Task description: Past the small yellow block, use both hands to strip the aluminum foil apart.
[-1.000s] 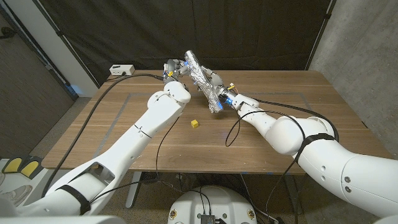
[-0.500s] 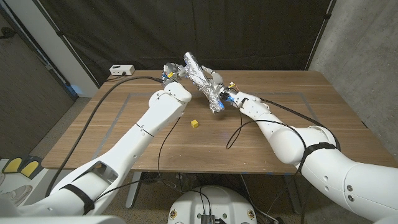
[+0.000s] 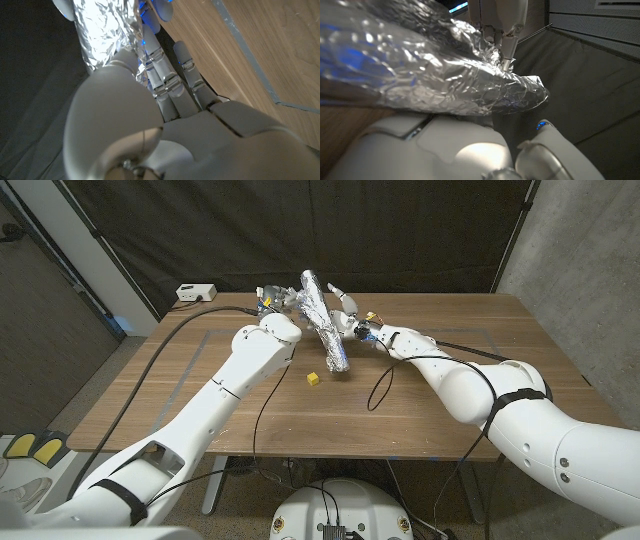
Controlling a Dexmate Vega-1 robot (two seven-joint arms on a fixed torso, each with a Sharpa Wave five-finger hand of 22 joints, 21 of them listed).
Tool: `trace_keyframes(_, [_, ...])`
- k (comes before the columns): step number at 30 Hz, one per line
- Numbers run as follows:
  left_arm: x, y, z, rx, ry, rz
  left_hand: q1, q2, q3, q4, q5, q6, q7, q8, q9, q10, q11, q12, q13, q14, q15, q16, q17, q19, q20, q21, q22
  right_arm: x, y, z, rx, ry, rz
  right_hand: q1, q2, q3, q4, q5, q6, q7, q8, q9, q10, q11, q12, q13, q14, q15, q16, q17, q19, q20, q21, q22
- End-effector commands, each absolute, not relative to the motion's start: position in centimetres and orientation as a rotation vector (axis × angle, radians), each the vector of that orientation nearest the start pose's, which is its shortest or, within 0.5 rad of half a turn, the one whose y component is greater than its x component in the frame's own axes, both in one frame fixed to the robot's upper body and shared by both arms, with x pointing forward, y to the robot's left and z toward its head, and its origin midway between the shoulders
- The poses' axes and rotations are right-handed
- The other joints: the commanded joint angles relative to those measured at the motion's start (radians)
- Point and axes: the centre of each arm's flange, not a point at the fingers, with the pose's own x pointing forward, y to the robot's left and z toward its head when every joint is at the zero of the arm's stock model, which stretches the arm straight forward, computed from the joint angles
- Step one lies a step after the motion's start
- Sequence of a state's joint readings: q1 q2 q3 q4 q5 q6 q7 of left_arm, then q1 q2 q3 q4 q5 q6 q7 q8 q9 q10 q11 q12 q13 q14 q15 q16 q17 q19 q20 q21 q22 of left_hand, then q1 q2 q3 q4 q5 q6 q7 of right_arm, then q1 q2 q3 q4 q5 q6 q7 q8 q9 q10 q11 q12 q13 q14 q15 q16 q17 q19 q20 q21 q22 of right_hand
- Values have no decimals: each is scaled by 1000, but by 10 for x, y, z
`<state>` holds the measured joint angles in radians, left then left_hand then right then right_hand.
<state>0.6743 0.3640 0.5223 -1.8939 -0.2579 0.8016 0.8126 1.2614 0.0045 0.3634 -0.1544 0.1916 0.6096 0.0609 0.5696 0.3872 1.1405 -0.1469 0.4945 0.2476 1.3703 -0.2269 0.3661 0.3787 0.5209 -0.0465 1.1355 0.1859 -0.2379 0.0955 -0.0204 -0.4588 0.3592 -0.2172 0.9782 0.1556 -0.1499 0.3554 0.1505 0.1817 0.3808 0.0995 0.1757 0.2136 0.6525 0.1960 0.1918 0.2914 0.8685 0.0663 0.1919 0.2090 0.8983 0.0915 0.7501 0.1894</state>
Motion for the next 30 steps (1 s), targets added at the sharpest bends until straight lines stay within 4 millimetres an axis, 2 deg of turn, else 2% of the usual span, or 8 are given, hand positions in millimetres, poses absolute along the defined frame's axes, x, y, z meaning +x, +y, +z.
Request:
trace_keyframes(1, [579, 176, 86, 269, -403, 442, 4, 8, 12, 1, -1, 7, -1, 10, 8, 39, -34, -4, 5, 12, -4, -3, 4, 0, -37, 10, 3, 701, -66, 36, 330, -82, 1195, -28, -14, -22, -3, 13, -44, -8, -2, -1, -35, 4, -2, -5, -24, 6, -4, 0, 22, 1, -9, -3])
trace_keyframes(5, [580, 177, 85, 265, -395, 453, 5, 7, 14, 3, 0, 8, -2, 16, 14, 41, -31, -5, 8, 14, -4, -3, 4, 2, -38, 13, 3, 698, -68, 34, 317, -13, 1215, -24, -3, -22, -10, 18, -73, -8, -1, -2, -53, 7, 0, -7, -40, 11, -6, 0, 31, -3, -11, -4])
trace_keyframes(7, [580, 178, 85, 265, -396, 461, 6, 6, 15, 3, 0, 7, -2, 17, 17, 42, -31, -5, 9, 14, -4, -3, 5, 4, -39, 15, 2, 699, -71, 34, 297, 17, 1207, -12, 16, -14, -18, 22, -86, -3, 6, -3, -59, 9, 7, -11, -28, 12, 3, 0, 71, -27, -1, -3])
trace_keyframes(8, [580, 178, 85, 263, -391, 466, 5, 6, 15, 4, 0, 6, -1, 18, 18, 41, -31, -6, 10, 14, -4, -3, 5, 5, -38, 16, 2, 699, -71, 33, 296, 26, 1205, -4, 29, -9, -24, 23, -87, 1, 13, -4, -54, 13, 15, -14, -11, 9, 10, -1, 109, -55, 10, -1])
trace_keyframes(11, [581, 180, 85, 261, -388, 486, 5, 6, 16, 5, 1, 6, 0, 22, 22, 41, -30, -7, 12, 15, -4, -4, 5, 4, -39, 17, 2, 699, -74, 32, 297, 33, 1206, -2, 35, -8, -29, 22, -92, 4, 17, -5, -42, 16, 26, -18, 22, -2, 21, -2, 154, -80, 23, 2])
trace_keyframes(16, [581, 187, 87, 251, -382, 533, 6, 5, 19, 7, 2, 4, -1, 28, 30, 41, -29, -9, 17, 16, -3, -4, 5, 3, -39, 20, 1, 699, -78, 32, 316, 11, 1214, -4, 24, -14, -32, 21, -96, 9, 18, -5, -38, 19, 29, -20, 18, 0, 16, -4, 156, -83, 21, 2])
trace_keyframes(22, [579, 191, 87, 256, -373, 563, 7, 3, 22, 8, 3, 4, -1, 36, 40, 41, -27, -11, 22, 18, -3, -5, 5, 5, -40, 24, -1, 698, -81, 32, 323, 2, 1218, -21, -23, -45, -40, 22, -122, 18, 15, -5, -51, 21, 26, -27, 7, 3, 8, -9, 172, -82, 16, -1])
trace_keyframes(30, [571, 191, 94, 274, -401, 570, 7, 0, 26, 10, 5, 23, -2, 55, 53, 40, -23, -15, 29, 18, -3, -6, 6, 3, -39, 27, -2, 701, -86, 29, 331, 42, 1187, 1, -11, -45, -56, 29, -122, 17, 23, -4, -47, 20, 32, -31, 19, -12, 11, -11, 208, -118, 22, 0])
